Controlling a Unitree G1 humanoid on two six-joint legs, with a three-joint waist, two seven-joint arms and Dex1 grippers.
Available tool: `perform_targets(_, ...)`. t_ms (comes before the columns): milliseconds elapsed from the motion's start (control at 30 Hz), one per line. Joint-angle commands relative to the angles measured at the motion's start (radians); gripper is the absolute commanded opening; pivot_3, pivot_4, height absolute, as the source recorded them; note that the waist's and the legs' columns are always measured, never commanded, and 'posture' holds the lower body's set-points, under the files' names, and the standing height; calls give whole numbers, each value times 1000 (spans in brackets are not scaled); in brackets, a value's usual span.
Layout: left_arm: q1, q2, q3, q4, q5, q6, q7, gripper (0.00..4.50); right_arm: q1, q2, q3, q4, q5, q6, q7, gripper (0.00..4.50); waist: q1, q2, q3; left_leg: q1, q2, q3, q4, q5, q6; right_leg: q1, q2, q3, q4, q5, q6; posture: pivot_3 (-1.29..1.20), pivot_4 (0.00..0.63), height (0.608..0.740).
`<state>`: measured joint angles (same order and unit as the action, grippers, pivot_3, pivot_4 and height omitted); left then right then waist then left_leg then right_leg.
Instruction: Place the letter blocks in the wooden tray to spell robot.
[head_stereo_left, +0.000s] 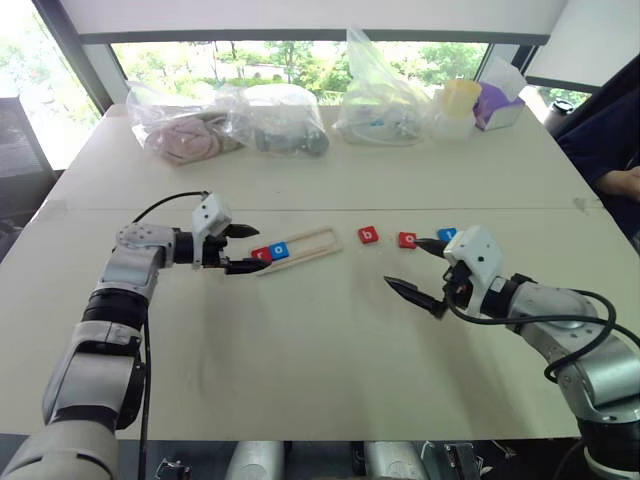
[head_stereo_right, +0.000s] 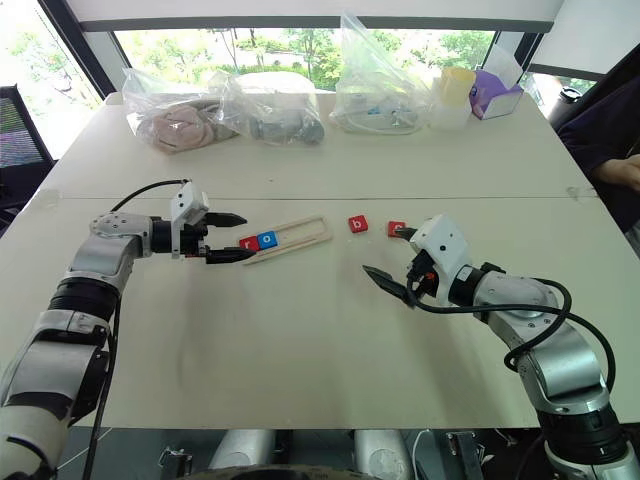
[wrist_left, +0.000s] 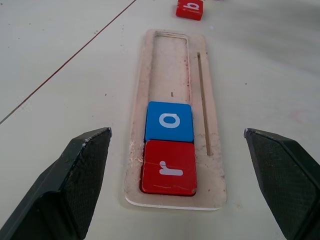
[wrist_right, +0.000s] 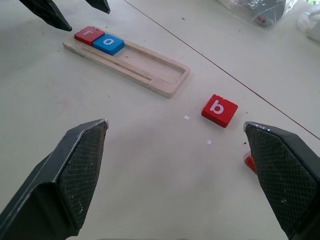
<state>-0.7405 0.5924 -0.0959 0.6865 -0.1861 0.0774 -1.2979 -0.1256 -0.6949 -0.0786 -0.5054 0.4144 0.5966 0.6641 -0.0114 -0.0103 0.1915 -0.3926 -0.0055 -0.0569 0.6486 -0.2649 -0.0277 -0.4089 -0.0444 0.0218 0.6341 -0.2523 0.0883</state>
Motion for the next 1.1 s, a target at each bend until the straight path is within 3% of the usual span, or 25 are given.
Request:
perform_targets(33,13,-9,-8,5,22,-47,-2,4471,-5,9,1,-41,3,-11,-5,4500,0,0,0,0,0,0,0,0,0,0,0,0,0,0,0,0,150,740)
perform_targets(500,-21,-47,-8,153,84,-163,25,4471,8,10,-1,-68,11,8,-25,4500,1,0,-1,1,-1,0,1,0,0,1,0,0,1,0,0,0,150,740)
perform_targets(967,26,-50,-15,168,108,-192,35,4471,-1,11,10,-61,9,6,-28,4500,0,0,-1,2,-1,0,2,0,0,1,0,0,4,0,0,0,150,740)
perform_targets(1067,29,-47,-16,175,113,-193,41,3681,-5,10,11,-57,8,5,-26,4500,0,0,-1,2,-1,0,2,0,0,1,0,0,6,0,0,0,150,740)
perform_targets(1100,29,-46,-16,177,114,-194,43,3169,-6,9,12,-56,7,4,-26,4500,0,0,-1,2,-1,0,2,0,0,1,0,0,6,0,0,0,150,740)
